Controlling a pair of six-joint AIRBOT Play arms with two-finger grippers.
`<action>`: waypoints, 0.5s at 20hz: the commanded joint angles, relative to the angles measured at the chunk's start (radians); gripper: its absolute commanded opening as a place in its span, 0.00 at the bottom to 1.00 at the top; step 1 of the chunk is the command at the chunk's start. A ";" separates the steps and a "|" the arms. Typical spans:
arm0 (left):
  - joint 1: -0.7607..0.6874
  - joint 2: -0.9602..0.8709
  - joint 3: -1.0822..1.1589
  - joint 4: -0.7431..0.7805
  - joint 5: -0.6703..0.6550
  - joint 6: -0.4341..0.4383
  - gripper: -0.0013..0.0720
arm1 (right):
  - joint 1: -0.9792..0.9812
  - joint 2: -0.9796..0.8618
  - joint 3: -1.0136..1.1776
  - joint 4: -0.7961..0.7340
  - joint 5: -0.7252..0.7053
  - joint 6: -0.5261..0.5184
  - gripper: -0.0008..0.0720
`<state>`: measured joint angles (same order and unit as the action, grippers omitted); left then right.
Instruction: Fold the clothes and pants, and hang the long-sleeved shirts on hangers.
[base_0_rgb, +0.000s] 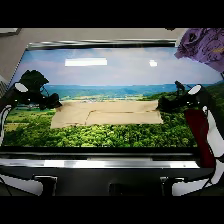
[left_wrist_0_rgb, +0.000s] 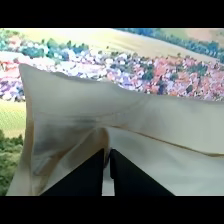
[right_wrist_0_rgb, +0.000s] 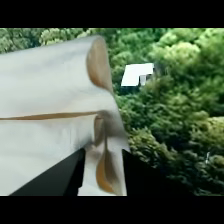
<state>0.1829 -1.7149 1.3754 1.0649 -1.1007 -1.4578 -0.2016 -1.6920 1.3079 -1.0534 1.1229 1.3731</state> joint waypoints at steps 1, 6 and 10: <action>-0.008 -0.009 0.026 -0.004 0.011 -0.009 0.29 | -0.002 -0.005 0.032 0.062 0.077 0.003 0.63; -0.008 0.008 0.127 -0.002 -0.041 -0.008 0.52 | -0.132 -0.001 0.204 0.142 0.161 0.035 0.76; -0.008 0.040 0.168 -0.003 -0.076 -0.008 0.84 | -0.221 -0.088 0.193 0.185 0.316 -0.008 0.85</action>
<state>0.1761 -1.6936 1.5127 1.0626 -1.1496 -1.4662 -0.3653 -1.7306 1.4899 -0.9222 1.3266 1.3949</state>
